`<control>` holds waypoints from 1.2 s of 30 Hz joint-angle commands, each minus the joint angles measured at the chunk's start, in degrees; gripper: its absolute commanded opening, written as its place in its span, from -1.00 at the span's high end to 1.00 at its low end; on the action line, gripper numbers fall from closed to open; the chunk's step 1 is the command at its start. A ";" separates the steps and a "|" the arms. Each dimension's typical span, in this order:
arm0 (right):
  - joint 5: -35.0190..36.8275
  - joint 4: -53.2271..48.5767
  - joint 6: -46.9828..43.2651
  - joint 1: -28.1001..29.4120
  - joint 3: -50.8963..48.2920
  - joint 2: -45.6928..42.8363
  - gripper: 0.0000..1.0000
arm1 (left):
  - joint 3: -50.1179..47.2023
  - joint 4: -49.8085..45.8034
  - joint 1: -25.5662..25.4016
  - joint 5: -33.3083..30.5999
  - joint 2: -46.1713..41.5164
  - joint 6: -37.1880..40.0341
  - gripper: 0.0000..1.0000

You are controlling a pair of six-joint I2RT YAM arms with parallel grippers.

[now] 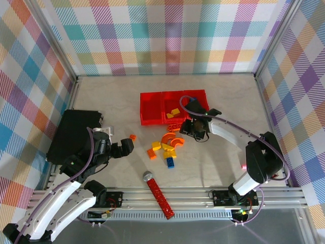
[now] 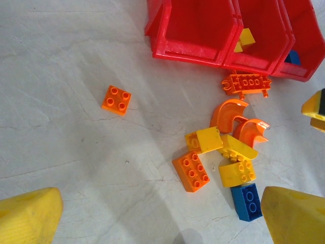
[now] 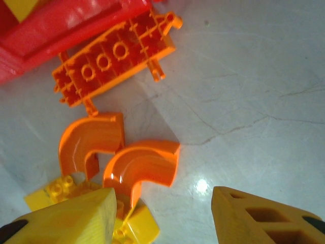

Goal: Sort the legos into containers by color

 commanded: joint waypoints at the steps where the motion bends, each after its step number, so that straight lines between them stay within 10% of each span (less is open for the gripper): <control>1: 2.38 6.23 8.33 0.55 -1.92 1.47 -0.05 | -1.10 0.35 -0.88 0.27 -0.19 -0.74 -1.00; 17: 10.02 11.23 20.62 4.69 0.88 7.72 0.18 | -1.65 1.44 -0.90 1.26 -0.89 -0.30 -0.99; 26: 17.52 3.87 7.05 3.98 -0.53 -6.85 0.06 | 5.30 2.63 -2.02 8.44 11.58 6.58 -0.99; 36: 12.36 -3.38 -10.45 -4.27 -1.94 -22.36 -0.15 | 18.49 3.98 -8.07 12.87 30.42 31.15 -0.99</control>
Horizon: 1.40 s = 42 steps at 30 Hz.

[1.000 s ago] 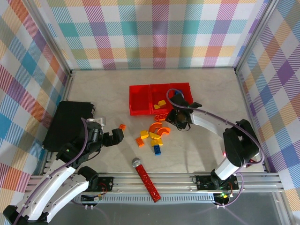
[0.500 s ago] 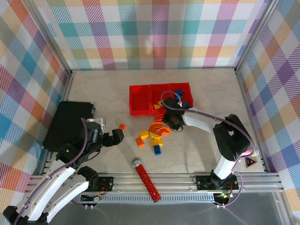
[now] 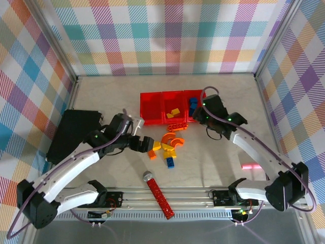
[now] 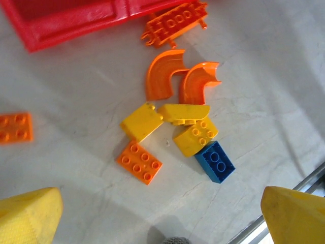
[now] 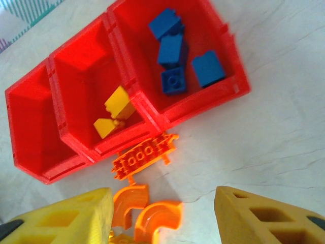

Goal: Sort the legos into containers by color

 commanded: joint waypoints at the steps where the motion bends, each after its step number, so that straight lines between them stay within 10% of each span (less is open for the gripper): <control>1: -1.68 -4.54 -8.85 -0.95 -0.97 -2.99 -0.17 | 5.07 -0.15 -1.40 2.76 5.48 14.73 -0.99; 8: -1.72 -7.90 -14.39 -1.39 -1.27 -6.56 -0.18 | 12.92 -2.10 -4.18 12.46 16.85 39.73 -1.00; 16: -0.18 -8.18 -18.43 -4.06 -4.98 -13.93 -0.26 | 26.77 -10.77 -4.40 15.72 35.26 54.45 -0.51; 32: -11.27 -7.02 -24.26 -15.94 -11.70 -19.21 -0.31 | 34.41 2.78 -11.10 -7.97 48.60 52.50 -0.29; 42: -11.41 -6.66 -23.79 -16.51 -12.85 -22.24 -0.30 | 32.34 10.28 -11.82 -9.46 52.96 48.25 -0.08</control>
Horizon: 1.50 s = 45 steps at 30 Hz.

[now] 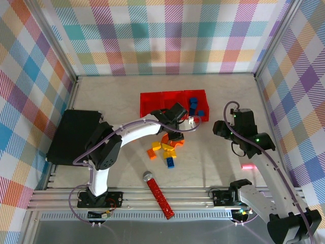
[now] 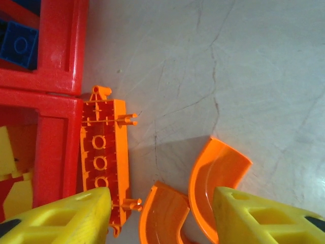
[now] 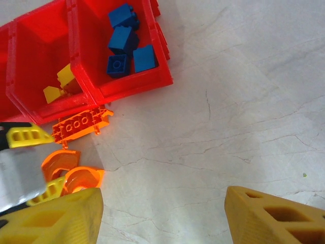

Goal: Sort the legos into containers by color

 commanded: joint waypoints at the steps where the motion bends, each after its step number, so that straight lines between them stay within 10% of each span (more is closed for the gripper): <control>1: -0.79 0.61 -0.39 -0.45 -1.52 -1.77 -0.30 | 0.29 2.66 -0.21 -1.36 2.82 -2.87 -0.07; 25: -3.37 0.38 -3.15 -0.88 -2.86 -1.30 -0.30 | 11.73 -3.68 -0.27 -10.85 12.84 -7.46 0.00; 45: -3.16 -2.54 -2.80 -0.97 -1.79 -3.15 -0.30 | 15.35 -9.68 0.06 -6.89 17.95 -9.31 0.49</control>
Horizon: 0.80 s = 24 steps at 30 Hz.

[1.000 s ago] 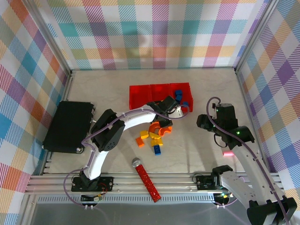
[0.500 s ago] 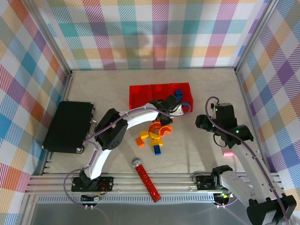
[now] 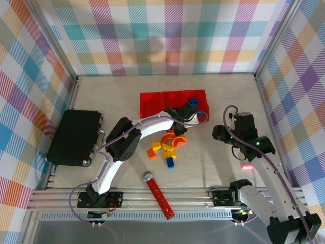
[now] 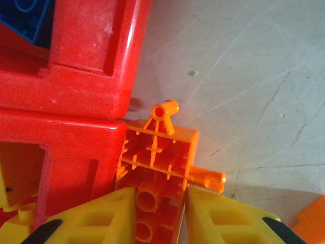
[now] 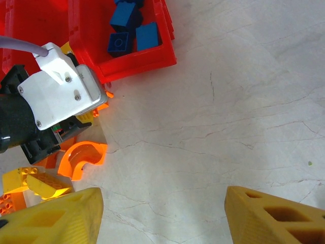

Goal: Sort the legos into containers by color

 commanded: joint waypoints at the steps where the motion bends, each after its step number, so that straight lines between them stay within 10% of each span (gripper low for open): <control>1: -0.32 -1.32 -0.67 -0.23 0.98 -1.23 -0.30 | -0.34 -4.97 -0.04 3.78 1.86 -1.37 0.55; 11: 0.89 -2.38 -0.94 -0.21 1.39 -2.48 -0.30 | -2.95 -3.12 -0.18 6.20 -3.38 -3.01 0.97; 24: 1.23 -2.57 -0.77 -0.23 1.04 -3.10 -0.30 | -4.24 -3.31 -1.41 9.34 -8.74 -4.30 1.00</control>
